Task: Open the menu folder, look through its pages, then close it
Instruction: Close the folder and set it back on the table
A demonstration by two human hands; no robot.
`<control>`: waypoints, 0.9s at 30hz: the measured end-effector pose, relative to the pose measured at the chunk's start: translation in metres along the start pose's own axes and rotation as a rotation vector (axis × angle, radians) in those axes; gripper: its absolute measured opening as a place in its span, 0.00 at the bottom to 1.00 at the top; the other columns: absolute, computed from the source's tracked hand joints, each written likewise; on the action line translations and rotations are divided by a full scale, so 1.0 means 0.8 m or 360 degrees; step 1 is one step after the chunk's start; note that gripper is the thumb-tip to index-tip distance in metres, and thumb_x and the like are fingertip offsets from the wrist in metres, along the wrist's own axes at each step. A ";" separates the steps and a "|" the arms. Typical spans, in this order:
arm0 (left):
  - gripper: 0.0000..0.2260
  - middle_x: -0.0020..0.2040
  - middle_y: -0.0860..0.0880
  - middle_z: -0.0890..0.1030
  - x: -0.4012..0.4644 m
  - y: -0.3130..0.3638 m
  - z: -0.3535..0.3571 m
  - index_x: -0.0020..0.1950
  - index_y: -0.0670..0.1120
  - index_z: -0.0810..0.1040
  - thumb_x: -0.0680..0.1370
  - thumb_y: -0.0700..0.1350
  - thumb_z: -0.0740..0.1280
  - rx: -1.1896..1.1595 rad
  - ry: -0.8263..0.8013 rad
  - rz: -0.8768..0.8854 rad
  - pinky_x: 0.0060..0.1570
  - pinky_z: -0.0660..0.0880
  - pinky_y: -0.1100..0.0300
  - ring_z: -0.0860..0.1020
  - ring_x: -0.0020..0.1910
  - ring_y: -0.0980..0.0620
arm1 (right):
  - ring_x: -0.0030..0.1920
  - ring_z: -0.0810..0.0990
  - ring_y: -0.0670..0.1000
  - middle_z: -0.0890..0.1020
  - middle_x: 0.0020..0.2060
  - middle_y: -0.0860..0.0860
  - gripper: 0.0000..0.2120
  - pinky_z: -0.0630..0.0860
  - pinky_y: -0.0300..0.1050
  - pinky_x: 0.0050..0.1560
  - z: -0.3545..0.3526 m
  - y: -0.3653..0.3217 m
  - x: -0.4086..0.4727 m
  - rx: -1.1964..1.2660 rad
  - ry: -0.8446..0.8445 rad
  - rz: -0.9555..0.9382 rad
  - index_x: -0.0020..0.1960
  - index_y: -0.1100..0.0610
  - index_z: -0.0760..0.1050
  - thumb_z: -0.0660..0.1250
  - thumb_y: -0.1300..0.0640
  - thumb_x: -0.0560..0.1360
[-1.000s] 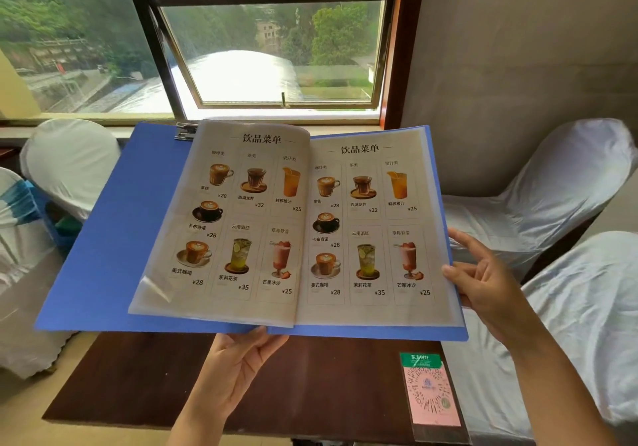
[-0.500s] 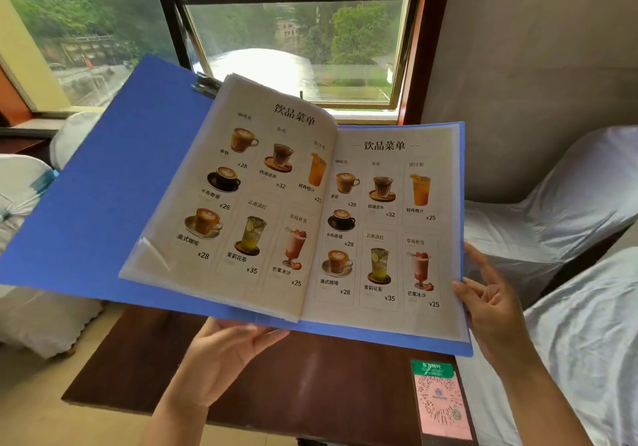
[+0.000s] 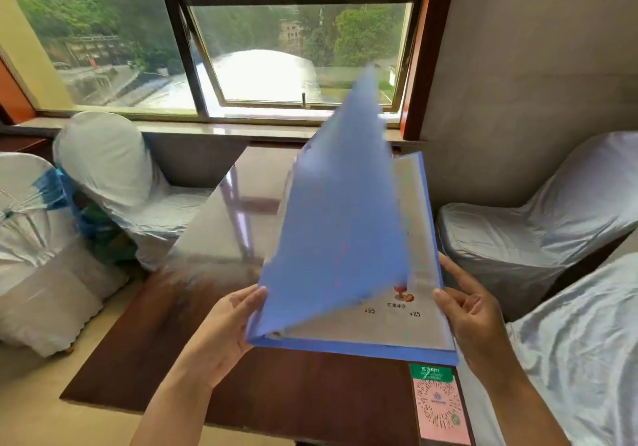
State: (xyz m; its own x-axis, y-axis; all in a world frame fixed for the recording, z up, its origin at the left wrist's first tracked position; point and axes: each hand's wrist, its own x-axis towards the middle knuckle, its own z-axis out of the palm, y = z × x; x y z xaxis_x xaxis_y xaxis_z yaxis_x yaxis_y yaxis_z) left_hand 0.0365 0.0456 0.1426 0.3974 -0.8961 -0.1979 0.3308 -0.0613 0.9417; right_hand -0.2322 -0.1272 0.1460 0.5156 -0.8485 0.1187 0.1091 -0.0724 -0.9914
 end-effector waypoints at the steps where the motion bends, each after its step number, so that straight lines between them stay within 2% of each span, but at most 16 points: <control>1: 0.12 0.49 0.43 0.86 -0.004 -0.001 -0.003 0.55 0.42 0.82 0.76 0.44 0.63 0.0006 -0.0063 0.0027 0.39 0.80 0.59 0.84 0.46 0.47 | 0.42 0.85 0.54 0.86 0.47 0.51 0.25 0.81 0.44 0.31 0.000 -0.004 -0.001 0.0025 -0.0015 -0.0026 0.67 0.44 0.69 0.66 0.61 0.72; 3: 0.15 0.53 0.42 0.84 -0.008 -0.001 -0.002 0.58 0.41 0.79 0.74 0.45 0.64 -0.0047 -0.0087 0.0009 0.41 0.81 0.57 0.83 0.51 0.44 | 0.43 0.85 0.54 0.85 0.51 0.50 0.24 0.80 0.44 0.30 0.000 -0.016 -0.004 0.0065 -0.0055 -0.0059 0.66 0.44 0.70 0.66 0.58 0.72; 6: 0.14 0.50 0.43 0.85 -0.002 -0.010 0.012 0.58 0.40 0.78 0.76 0.43 0.63 -0.0076 0.0043 0.0020 0.37 0.81 0.59 0.84 0.45 0.47 | 0.45 0.85 0.55 0.84 0.53 0.48 0.23 0.80 0.45 0.31 0.001 -0.028 -0.005 0.0048 -0.0096 -0.0023 0.66 0.42 0.69 0.64 0.52 0.71; 11: 0.11 0.44 0.46 0.87 -0.002 -0.030 0.022 0.55 0.43 0.78 0.75 0.43 0.62 -0.0097 0.0166 0.0016 0.32 0.80 0.61 0.85 0.40 0.49 | 0.45 0.84 0.51 0.83 0.50 0.50 0.15 0.79 0.41 0.35 0.002 -0.024 -0.001 0.0081 -0.0072 0.0200 0.65 0.48 0.71 0.57 0.56 0.79; 14: 0.09 0.43 0.48 0.87 0.001 -0.043 0.014 0.55 0.44 0.78 0.78 0.43 0.61 -0.0053 0.0185 -0.0016 0.32 0.80 0.61 0.85 0.40 0.50 | 0.45 0.85 0.51 0.85 0.48 0.50 0.13 0.81 0.43 0.37 0.001 -0.001 -0.008 -0.0185 -0.0008 0.0417 0.61 0.53 0.72 0.63 0.59 0.77; 17: 0.09 0.44 0.48 0.86 0.002 -0.068 0.007 0.55 0.44 0.77 0.79 0.42 0.60 0.0018 0.0215 -0.0106 0.32 0.80 0.60 0.84 0.40 0.50 | 0.37 0.84 0.44 0.85 0.42 0.51 0.07 0.76 0.33 0.29 0.003 0.039 -0.022 -0.0465 0.0103 0.0533 0.53 0.56 0.75 0.65 0.62 0.76; 19: 0.09 0.46 0.46 0.85 0.001 -0.089 0.003 0.56 0.44 0.77 0.80 0.42 0.60 0.0060 0.0265 -0.0173 0.32 0.80 0.60 0.84 0.41 0.49 | 0.38 0.82 0.43 0.83 0.43 0.51 0.04 0.73 0.29 0.27 0.005 0.066 -0.032 -0.0653 0.0113 0.0558 0.49 0.54 0.74 0.66 0.61 0.75; 21: 0.09 0.49 0.44 0.84 0.000 -0.112 -0.001 0.57 0.44 0.76 0.80 0.42 0.60 0.0080 0.0311 -0.0230 0.33 0.80 0.59 0.84 0.42 0.49 | 0.43 0.81 0.45 0.81 0.43 0.49 0.03 0.73 0.30 0.31 0.006 0.091 -0.039 -0.0838 0.0107 0.0580 0.48 0.54 0.74 0.67 0.59 0.75; 23: 0.09 0.49 0.45 0.84 0.001 -0.136 -0.006 0.57 0.45 0.76 0.80 0.42 0.60 0.0091 0.0345 -0.0276 0.33 0.80 0.59 0.84 0.43 0.49 | 0.43 0.79 0.46 0.79 0.43 0.47 0.04 0.75 0.34 0.34 0.007 0.113 -0.041 -0.0995 0.0109 0.0603 0.48 0.53 0.73 0.67 0.58 0.75; 27: 0.09 0.51 0.45 0.83 0.011 -0.184 -0.016 0.58 0.46 0.75 0.80 0.43 0.60 0.0191 0.0420 -0.0367 0.35 0.81 0.59 0.83 0.44 0.49 | 0.41 0.77 0.47 0.78 0.44 0.48 0.03 0.72 0.36 0.32 0.018 0.160 -0.038 -0.1246 0.0103 0.0647 0.48 0.53 0.72 0.66 0.57 0.75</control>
State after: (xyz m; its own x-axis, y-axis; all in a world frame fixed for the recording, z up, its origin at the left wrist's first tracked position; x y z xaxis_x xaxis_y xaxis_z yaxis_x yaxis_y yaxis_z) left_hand 0.0023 0.0523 -0.0012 0.5363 -0.7095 -0.4572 0.3410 -0.3134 0.8863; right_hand -0.2218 -0.1030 0.0161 0.3361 -0.9131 -0.2310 -0.6976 -0.0765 -0.7124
